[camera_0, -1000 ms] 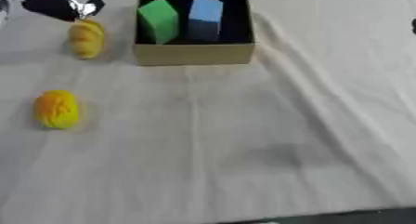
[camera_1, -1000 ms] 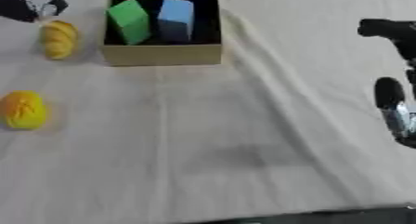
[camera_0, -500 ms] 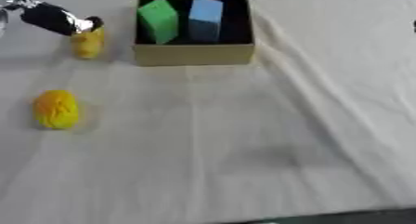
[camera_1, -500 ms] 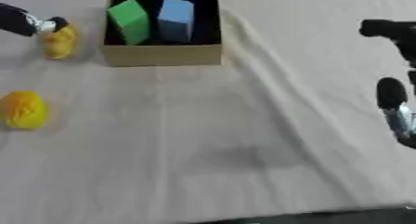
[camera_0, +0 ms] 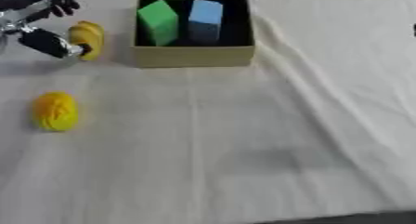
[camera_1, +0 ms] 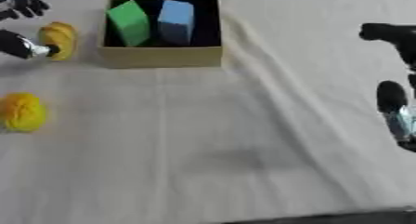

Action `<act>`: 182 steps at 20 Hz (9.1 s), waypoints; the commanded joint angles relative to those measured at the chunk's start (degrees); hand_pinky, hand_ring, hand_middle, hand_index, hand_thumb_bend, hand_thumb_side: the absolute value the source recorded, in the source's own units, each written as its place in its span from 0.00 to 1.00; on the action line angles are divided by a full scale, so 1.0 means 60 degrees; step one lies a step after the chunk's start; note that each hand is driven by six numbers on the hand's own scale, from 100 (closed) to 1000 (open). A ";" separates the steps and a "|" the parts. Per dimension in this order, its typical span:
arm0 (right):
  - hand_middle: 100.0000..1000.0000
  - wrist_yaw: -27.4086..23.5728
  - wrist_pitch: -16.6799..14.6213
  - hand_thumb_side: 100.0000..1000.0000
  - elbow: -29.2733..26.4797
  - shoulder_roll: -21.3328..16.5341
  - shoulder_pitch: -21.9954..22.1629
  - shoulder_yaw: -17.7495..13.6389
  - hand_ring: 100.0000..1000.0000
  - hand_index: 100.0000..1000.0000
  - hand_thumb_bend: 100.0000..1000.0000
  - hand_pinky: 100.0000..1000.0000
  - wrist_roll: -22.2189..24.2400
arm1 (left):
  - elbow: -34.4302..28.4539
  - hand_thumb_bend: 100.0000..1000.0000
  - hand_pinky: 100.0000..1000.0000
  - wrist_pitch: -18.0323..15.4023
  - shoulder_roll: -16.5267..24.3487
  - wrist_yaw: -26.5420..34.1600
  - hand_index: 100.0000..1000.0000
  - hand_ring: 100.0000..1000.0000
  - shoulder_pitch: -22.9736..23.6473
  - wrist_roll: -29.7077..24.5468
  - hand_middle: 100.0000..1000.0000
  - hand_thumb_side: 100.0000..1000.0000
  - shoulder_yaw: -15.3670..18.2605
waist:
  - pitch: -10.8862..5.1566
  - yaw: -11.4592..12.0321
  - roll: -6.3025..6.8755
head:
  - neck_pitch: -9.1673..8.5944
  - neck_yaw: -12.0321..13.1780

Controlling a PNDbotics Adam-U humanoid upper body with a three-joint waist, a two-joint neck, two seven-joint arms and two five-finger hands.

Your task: Pick up objects on the table and place them in the box.

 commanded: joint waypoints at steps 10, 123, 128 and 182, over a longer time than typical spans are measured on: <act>0.76 0.0082 0.0096 0.60 -0.0145 -0.0086 -0.0031 -0.0067 0.88 0.87 0.00 0.94 0.0031 | 0.0397 0.34 0.80 -0.0158 0.0025 0.0021 0.87 0.79 -0.0087 0.0017 0.72 0.19 0.0117 | -0.0117 -0.0035 -0.0049 | -0.0209 0.0073; 0.75 -0.0025 0.0331 0.60 -0.0145 0.0010 -0.0060 -0.0020 0.89 0.87 0.00 0.95 0.0135 | -0.0717 0.37 0.81 0.0295 -0.2066 -0.1041 0.93 0.82 -0.1706 0.0237 0.77 0.48 -0.0449 | -0.0133 -0.0185 0.0084 | -0.0358 -0.0151; 0.75 -0.0066 0.0305 0.58 -0.0145 0.0004 -0.0050 -0.0065 0.89 0.87 0.00 0.95 0.0089 | -0.1212 0.34 0.80 0.0267 -0.1941 -0.0879 0.92 0.81 -0.1660 0.0438 0.75 0.46 -0.0282 | -0.0170 -0.0135 0.0088 | -0.0336 -0.0156; 0.75 -0.0842 -0.0426 0.60 -0.0145 0.0345 -0.0076 -0.0795 0.87 0.87 0.00 0.94 -0.0991 | -0.6384 0.41 0.77 0.0985 0.3631 0.2263 0.90 0.80 0.4252 -0.0722 0.75 0.35 -0.0258 | -0.0108 0.0159 -0.0136 | -0.0393 -0.0128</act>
